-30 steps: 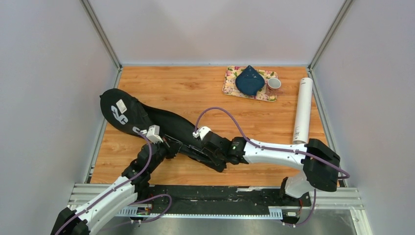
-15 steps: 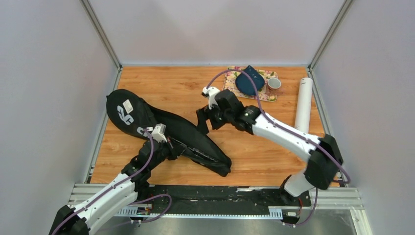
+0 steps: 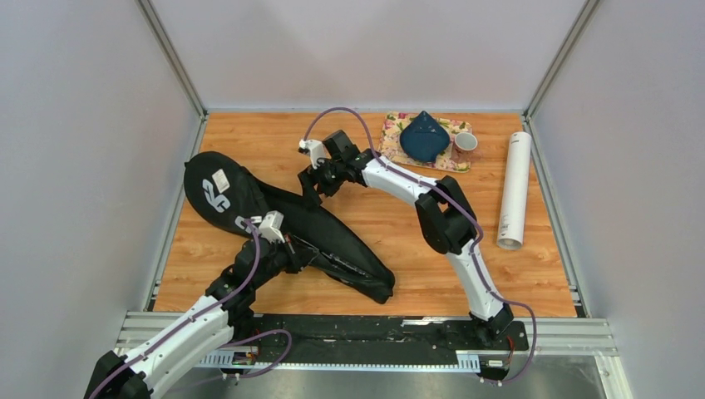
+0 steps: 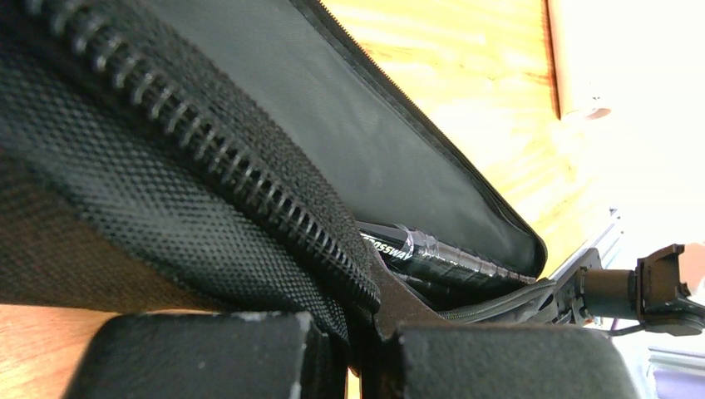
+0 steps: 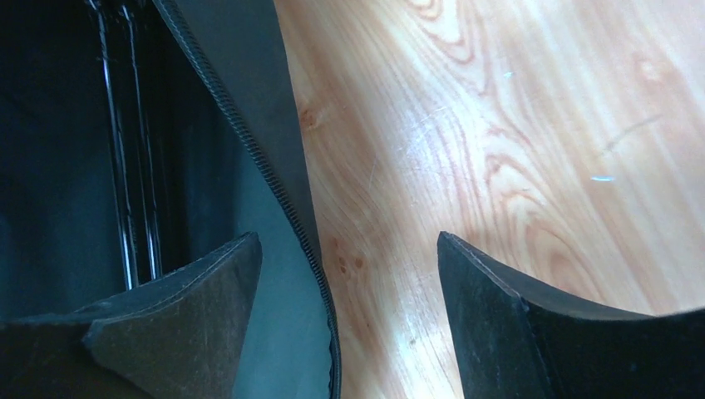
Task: Pack up the badminton gear
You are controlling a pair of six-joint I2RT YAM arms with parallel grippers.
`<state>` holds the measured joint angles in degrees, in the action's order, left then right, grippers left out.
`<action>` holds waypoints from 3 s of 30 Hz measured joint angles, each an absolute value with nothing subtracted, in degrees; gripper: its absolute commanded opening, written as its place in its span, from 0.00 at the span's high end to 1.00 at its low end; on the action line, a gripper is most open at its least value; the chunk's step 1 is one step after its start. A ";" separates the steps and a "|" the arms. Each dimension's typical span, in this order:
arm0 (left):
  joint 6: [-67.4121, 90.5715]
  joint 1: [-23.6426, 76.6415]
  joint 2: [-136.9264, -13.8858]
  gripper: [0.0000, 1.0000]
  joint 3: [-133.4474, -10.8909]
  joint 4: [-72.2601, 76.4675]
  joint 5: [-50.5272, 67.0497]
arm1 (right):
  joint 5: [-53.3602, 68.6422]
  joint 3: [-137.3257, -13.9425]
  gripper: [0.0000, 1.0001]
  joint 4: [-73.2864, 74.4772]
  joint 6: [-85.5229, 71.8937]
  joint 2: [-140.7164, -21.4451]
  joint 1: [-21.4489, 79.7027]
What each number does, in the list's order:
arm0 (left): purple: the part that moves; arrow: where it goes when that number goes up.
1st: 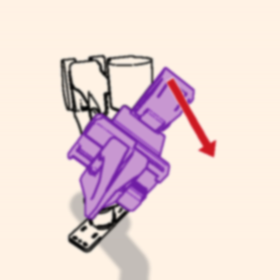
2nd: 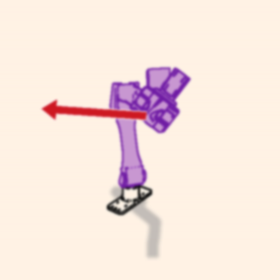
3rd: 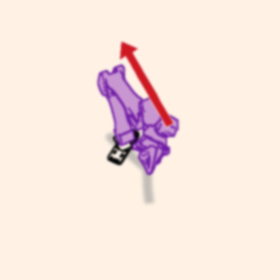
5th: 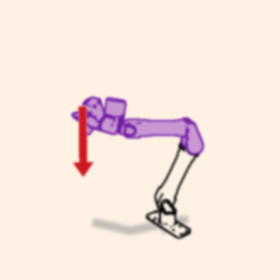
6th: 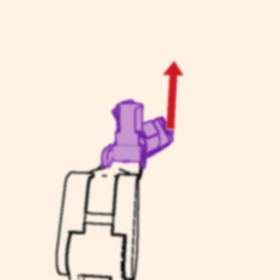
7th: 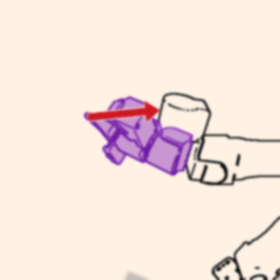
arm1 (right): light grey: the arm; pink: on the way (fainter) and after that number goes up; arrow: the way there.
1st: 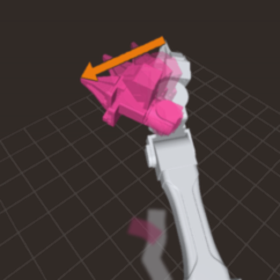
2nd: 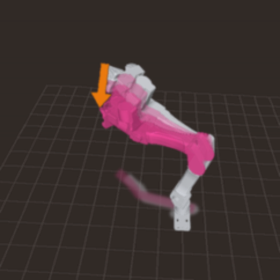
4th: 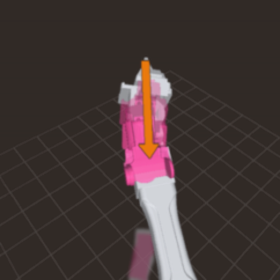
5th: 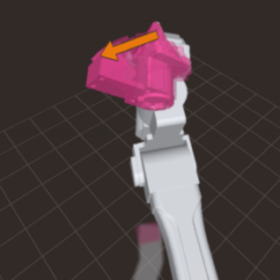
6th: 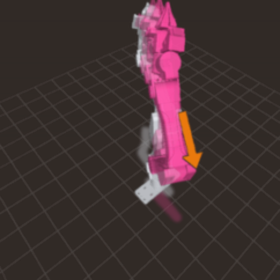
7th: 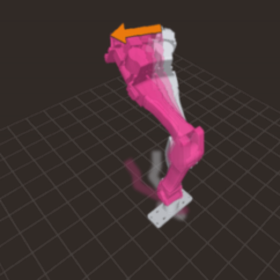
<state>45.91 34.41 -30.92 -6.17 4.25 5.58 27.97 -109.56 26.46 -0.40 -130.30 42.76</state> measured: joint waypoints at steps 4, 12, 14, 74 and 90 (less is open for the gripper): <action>45.93 34.41 -31.03 1.00 -6.17 4.25 6.17 | 33.06 -110.21 0.26 25.82 0.56 -133.99 42.68; 46.02 34.41 -31.07 1.00 -6.50 3.55 6.59 | 36.82 -115.26 1.00 23.18 -1.45 -138.47 45.32; 46.15 34.41 -31.31 0.91 -7.09 2.50 6.39 | 36.01 -115.46 1.00 23.07 -2.13 -137.99 45.71; 60.64 -3.03 -97.51 1.00 -87.94 -39.79 6.31 | 11.35 -96.68 0.46 34.11 19.70 -110.48 49.17; 63.94 -2.76 -97.76 1.00 -88.68 -41.69 3.11 | 27.86 -120.70 0.79 17.85 -24.86 -124.22 43.05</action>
